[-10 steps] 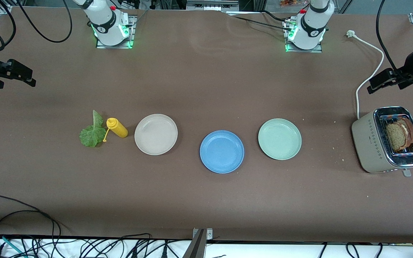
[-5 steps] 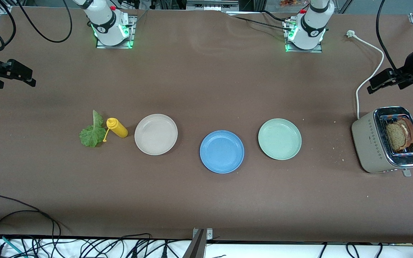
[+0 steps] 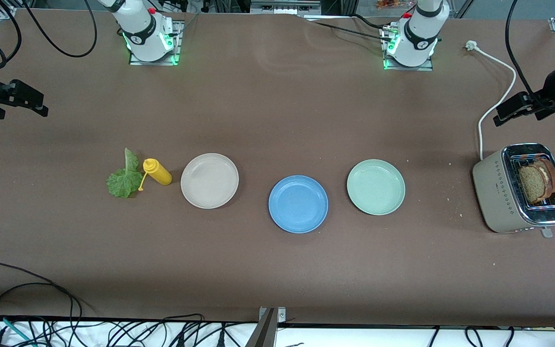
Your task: Make sandwich in blue plate with both arms
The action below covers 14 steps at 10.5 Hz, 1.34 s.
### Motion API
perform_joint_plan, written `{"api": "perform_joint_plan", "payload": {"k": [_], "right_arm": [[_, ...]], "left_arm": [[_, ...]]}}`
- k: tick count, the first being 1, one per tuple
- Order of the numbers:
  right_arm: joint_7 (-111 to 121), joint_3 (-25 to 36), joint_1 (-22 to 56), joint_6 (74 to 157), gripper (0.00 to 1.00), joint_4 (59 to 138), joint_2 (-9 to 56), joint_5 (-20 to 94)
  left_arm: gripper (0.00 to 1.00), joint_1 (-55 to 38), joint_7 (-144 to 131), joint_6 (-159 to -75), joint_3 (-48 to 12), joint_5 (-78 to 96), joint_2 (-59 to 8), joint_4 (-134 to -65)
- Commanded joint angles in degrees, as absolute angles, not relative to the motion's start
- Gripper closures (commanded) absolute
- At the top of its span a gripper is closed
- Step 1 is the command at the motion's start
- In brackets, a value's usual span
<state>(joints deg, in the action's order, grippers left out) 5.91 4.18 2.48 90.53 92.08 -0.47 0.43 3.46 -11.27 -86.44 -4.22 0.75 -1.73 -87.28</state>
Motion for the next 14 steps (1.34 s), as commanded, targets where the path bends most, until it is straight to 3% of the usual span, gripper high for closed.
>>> {"api": "perform_joint_plan", "payload": {"k": [1, 10, 14], "right_arm": [[5.71, 4.31, 2.37, 89.3, 0.0, 90.79, -0.18, 1.49], [5.89, 4.31, 2.37, 89.3, 0.0, 90.79, -0.18, 1.49], [5.89, 4.31, 2.37, 89.3, 0.0, 90.79, -0.18, 1.49]], "left_arm": [[0.0, 3.69, -10.81, -85.25, -4.57, -0.44, -2.02, -86.04], [0.0, 6.84, -10.11, -85.78, -4.04, 0.35, -2.37, -86.04], [0.0, 10.45, -10.02, -85.96, -4.04, 0.35, -6.67, -86.04]]}}
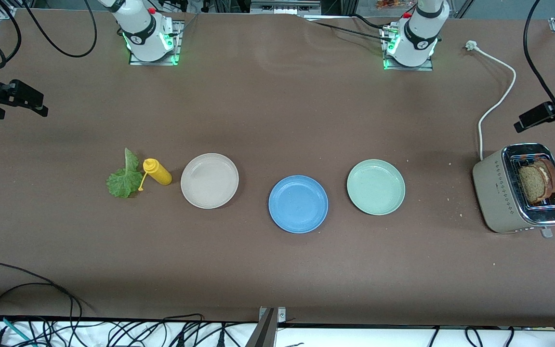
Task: Make sandwich in blue plate with both arms
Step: 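Move the left gripper down over the toaster toward the bread slices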
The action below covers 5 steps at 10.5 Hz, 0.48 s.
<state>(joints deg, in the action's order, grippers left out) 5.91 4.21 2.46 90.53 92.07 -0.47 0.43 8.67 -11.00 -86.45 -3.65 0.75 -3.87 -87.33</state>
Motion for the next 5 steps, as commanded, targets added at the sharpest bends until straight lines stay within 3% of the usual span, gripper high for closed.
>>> {"api": "perform_joint_plan", "payload": {"k": [1, 5], "right_arm": [[5.89, 4.31, 2.37, 89.3, 0.0, 90.79, -0.18, 1.49], [5.98, 4.39, 2.37, 89.3, 0.0, 90.7, -0.18, 1.41]], "left_arm": [[0.0, 12.72, -10.02, -87.96, -4.13, 0.35, -7.11, -86.13], [0.0, 13.27, -9.32, -89.65, -4.13, -3.32, -12.74, -86.13]]}}
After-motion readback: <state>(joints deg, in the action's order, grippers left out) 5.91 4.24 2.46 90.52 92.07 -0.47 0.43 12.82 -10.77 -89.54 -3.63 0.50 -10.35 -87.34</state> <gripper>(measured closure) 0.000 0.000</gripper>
